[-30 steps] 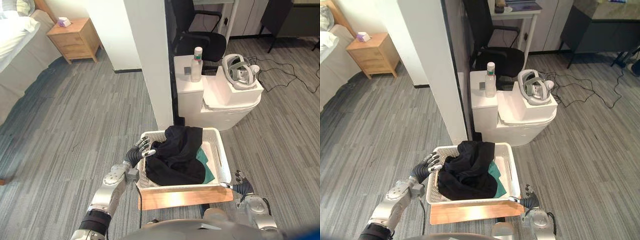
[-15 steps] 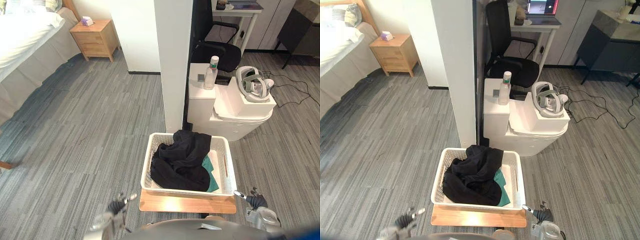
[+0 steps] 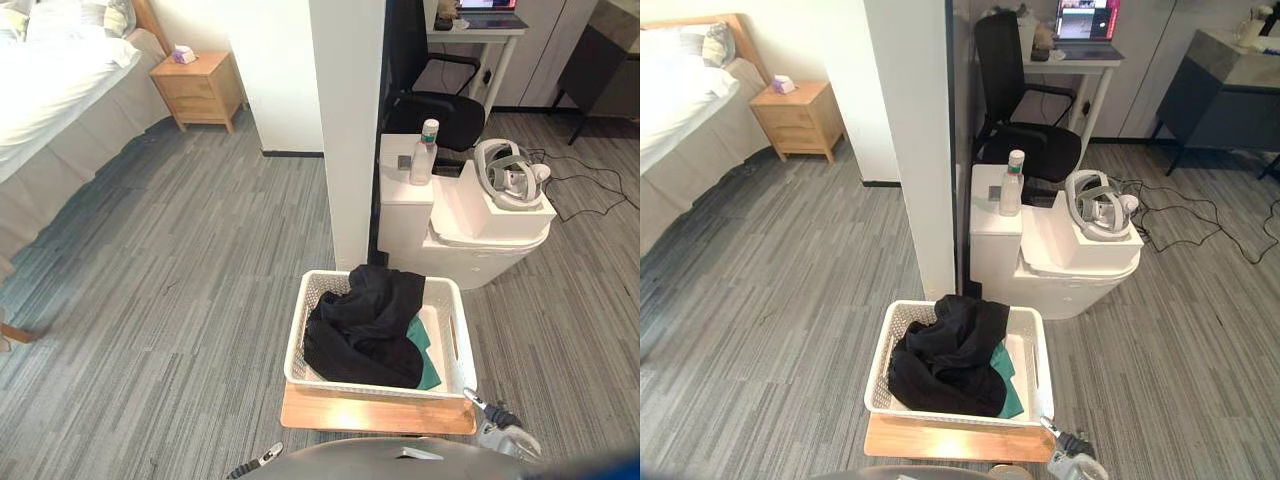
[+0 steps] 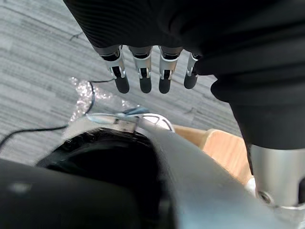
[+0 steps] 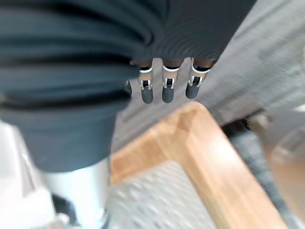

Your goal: Tidy the bed and pick cloth on bed and put in laundry

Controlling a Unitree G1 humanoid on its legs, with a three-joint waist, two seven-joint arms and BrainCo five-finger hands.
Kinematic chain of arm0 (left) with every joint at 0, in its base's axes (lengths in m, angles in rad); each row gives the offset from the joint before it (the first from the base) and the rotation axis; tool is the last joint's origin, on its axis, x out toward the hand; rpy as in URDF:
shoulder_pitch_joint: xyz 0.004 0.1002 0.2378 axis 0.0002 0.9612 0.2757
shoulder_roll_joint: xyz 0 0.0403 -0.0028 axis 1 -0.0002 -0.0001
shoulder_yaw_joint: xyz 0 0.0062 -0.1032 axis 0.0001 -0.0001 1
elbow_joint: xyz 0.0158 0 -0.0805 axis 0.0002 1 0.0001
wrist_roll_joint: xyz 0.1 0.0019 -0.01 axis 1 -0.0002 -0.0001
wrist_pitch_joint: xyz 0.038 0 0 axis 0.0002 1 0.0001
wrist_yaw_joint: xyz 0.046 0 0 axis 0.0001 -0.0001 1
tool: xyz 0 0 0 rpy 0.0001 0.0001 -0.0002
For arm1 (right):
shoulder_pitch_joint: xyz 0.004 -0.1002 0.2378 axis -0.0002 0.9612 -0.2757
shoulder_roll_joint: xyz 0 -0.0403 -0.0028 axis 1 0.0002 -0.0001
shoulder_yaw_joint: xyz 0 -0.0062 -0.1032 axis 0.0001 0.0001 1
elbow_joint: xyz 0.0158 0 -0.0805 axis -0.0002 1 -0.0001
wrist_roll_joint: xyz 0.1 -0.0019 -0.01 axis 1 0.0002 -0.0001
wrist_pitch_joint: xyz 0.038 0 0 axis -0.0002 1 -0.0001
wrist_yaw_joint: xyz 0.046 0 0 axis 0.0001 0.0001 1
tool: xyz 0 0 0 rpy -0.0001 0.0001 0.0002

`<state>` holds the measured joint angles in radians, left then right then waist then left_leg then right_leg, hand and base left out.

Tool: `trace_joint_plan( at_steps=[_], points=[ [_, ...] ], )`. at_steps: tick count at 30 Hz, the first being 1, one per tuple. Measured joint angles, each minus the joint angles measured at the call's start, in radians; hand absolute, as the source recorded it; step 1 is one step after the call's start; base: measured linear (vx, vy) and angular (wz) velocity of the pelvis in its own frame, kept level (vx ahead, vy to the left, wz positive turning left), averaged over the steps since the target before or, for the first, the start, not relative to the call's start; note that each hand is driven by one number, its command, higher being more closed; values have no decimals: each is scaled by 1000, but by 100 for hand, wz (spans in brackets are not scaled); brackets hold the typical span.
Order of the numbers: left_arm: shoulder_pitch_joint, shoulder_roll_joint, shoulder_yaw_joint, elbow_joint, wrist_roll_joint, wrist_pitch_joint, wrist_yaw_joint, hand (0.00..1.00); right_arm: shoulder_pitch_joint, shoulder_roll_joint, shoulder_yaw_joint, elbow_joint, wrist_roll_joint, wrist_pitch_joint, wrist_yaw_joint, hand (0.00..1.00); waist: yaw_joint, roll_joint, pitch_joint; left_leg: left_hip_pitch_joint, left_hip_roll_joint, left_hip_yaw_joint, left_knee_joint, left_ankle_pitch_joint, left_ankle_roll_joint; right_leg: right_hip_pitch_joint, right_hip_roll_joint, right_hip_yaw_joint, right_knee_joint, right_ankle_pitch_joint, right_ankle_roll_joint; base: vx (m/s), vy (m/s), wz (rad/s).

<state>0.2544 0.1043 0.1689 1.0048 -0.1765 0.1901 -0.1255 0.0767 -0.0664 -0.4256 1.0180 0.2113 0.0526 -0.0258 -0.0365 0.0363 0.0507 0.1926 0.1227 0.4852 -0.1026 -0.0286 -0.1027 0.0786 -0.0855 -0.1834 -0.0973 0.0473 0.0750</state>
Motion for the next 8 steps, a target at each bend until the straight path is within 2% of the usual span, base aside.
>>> trace_joint_plan(
  at_steps=[8],
  points=[
    [-4, 1, 3, 0, 0, -11, -21, 0, 2, 12, 6, 0, 1, 6, 15, 0, 4, -9, -9, 2, 1, 2, 0, -1, -1, 2, 0, 0, 2, 0, 0, 0, 0, 0]
  ],
)
